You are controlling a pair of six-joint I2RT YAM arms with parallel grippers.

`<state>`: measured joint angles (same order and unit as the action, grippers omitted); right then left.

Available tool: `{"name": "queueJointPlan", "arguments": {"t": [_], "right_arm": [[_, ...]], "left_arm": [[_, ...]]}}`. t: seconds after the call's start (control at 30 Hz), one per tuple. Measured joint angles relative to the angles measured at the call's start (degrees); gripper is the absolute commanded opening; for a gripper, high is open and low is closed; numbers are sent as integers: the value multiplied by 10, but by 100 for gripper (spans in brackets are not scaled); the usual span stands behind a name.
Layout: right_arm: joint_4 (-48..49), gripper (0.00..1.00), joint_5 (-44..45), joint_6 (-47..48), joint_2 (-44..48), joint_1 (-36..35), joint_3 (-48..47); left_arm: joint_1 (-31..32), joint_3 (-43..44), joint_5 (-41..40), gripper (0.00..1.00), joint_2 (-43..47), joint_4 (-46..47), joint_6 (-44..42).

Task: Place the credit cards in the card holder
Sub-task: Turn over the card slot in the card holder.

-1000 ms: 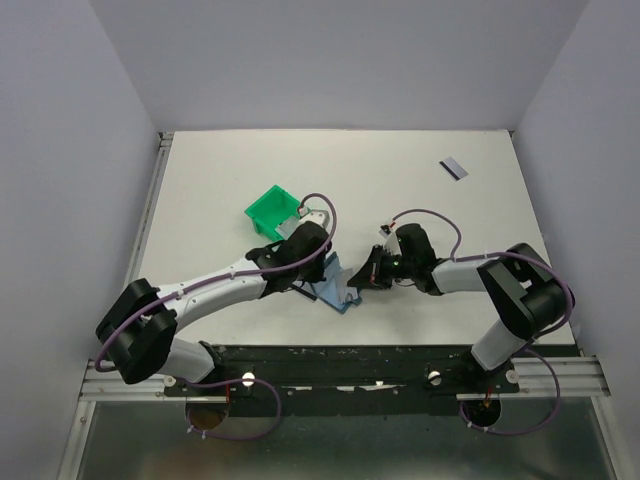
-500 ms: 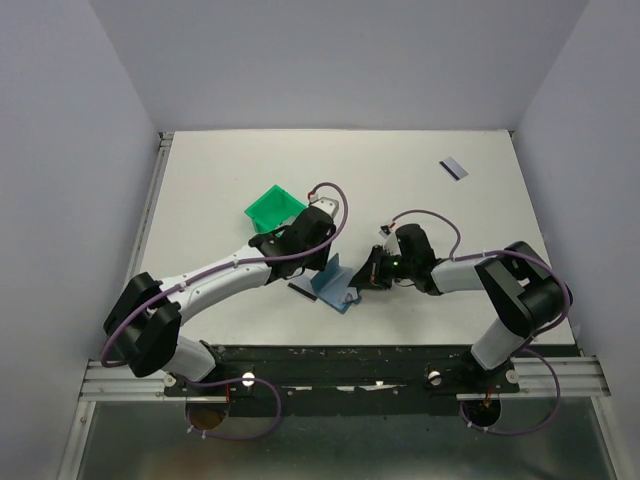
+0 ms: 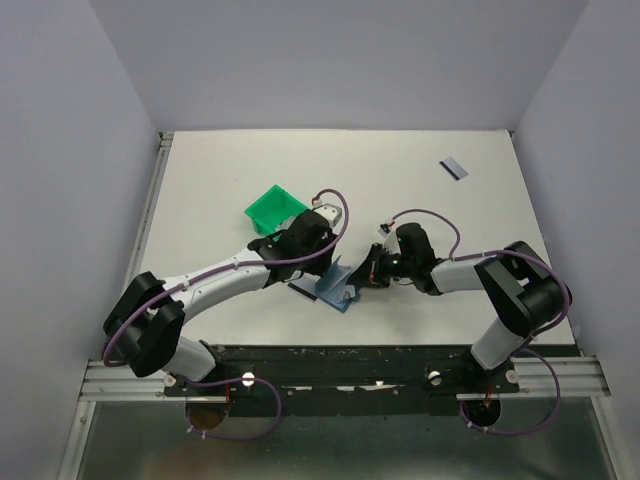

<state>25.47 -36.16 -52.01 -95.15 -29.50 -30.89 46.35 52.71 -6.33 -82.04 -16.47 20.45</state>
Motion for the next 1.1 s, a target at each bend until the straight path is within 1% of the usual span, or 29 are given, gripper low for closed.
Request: {"name": "queueJointPlan", "arguments": {"t": [0.17, 0.43, 0.83, 0.97, 1.1], "right_arm": [[39, 0, -13, -33, 0, 0, 1], [94, 0, -33, -67, 0, 0, 5], [128, 0, -42, -86, 0, 0, 15], [135, 0, -43, -89, 0, 0, 16], [139, 0, -46, -91, -1, 0, 17]], "left_arm": [[0, -13, 32, 50, 0, 31, 2], [0, -15, 53, 51, 0, 47, 3], [0, -16, 62, 50, -2, 39, 6], [0, -16, 52, 49, -9, 26, 6], [0, -15, 38, 43, -22, 7, 6]]}}
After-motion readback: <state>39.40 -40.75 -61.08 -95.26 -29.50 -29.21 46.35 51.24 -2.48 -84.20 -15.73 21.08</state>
